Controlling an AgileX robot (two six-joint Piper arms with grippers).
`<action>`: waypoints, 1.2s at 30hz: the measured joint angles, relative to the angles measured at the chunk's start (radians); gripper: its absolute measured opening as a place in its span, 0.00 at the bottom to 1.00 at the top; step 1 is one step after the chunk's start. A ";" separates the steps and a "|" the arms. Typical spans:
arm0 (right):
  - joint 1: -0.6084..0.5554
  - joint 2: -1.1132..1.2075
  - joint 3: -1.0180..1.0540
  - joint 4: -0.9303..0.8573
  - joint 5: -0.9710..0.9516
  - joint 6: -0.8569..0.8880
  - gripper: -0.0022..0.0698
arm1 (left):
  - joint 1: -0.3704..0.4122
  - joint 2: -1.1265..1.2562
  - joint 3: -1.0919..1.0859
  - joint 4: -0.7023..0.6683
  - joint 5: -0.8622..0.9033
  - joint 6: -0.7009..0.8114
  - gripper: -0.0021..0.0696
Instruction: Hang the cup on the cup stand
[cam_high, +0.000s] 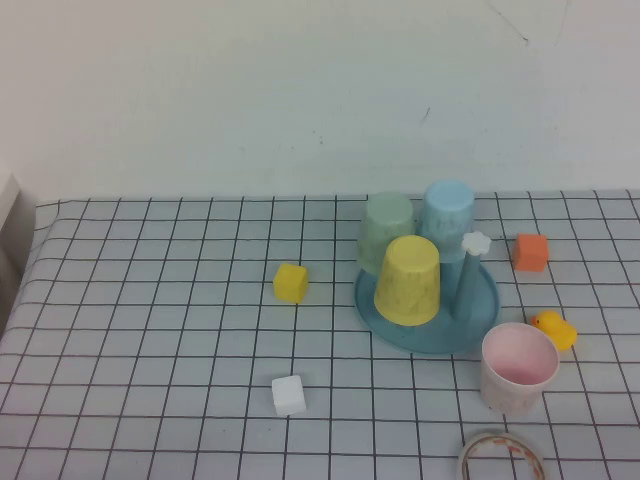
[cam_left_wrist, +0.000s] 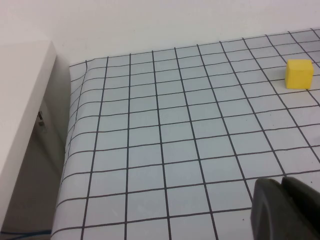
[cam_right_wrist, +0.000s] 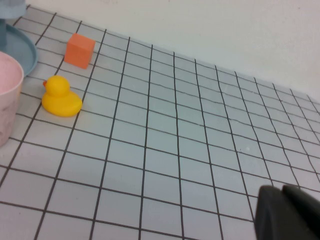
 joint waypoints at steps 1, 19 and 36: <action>0.000 0.000 0.000 0.000 0.000 0.000 0.03 | 0.000 0.000 0.000 0.000 0.000 0.000 0.03; 0.000 0.000 0.000 -0.003 -0.002 0.002 0.03 | 0.000 0.000 0.000 0.000 0.000 0.008 0.03; 0.000 0.000 0.000 -0.003 -0.004 0.002 0.03 | 0.000 0.000 0.000 0.000 0.000 0.014 0.03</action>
